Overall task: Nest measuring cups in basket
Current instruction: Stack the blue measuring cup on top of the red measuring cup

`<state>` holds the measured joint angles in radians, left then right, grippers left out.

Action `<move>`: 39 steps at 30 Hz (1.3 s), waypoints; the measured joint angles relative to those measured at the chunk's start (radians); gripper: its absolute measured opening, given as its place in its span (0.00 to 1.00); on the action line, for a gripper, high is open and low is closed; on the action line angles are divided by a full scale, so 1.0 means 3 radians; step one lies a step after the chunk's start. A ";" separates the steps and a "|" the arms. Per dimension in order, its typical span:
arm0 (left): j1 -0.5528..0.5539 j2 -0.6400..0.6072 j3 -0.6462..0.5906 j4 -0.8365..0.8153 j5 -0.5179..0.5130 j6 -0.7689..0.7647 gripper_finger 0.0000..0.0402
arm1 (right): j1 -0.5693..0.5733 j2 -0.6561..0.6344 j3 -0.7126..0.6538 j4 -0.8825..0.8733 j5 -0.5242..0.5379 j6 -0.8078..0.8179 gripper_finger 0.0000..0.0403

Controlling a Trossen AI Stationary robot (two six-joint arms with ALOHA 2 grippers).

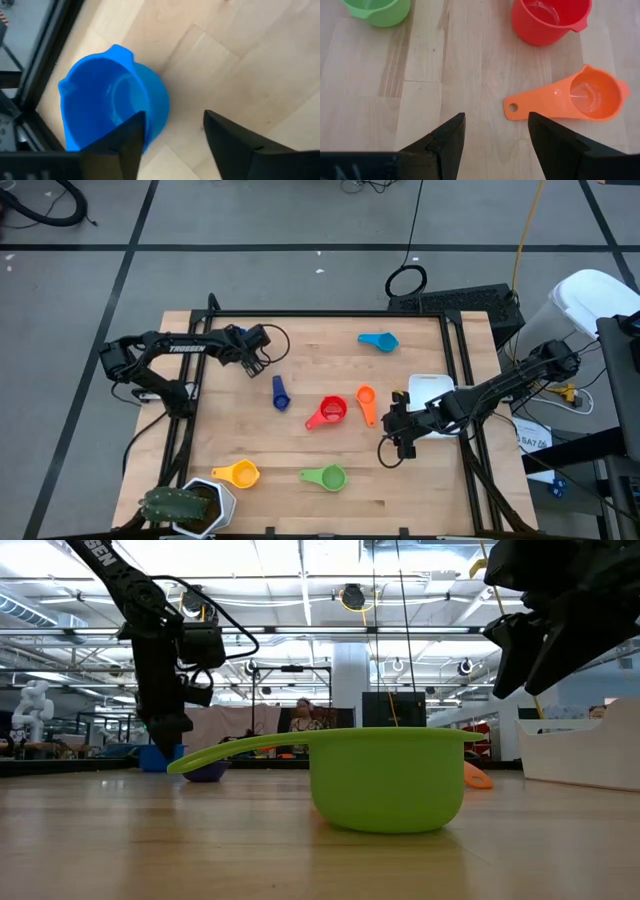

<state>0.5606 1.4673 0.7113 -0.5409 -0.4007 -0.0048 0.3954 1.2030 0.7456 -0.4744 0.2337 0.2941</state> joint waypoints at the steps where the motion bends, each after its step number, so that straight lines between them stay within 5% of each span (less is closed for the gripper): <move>1: 0.0000 0.0000 0.0000 -0.0012 0.0035 -0.0004 0.44 | 0.0000 0.0000 0.0000 0.0000 -0.0001 0.0011 0.52; 15: 0.0000 0.0000 -0.0003 -0.0045 0.0216 -0.0039 0.03 | 0.0000 0.0000 0.0000 -0.0002 0.0000 0.0017 0.52; 39: -0.0461 0.0000 -0.0003 0.0078 0.0317 -0.0216 0.02 | -0.0003 0.0000 0.0000 -0.0003 0.0002 0.0016 0.52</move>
<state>0.4224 1.4673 0.7105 -0.5174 -0.3055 -0.0695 0.3946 1.2030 0.7456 -0.4751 0.2343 0.2989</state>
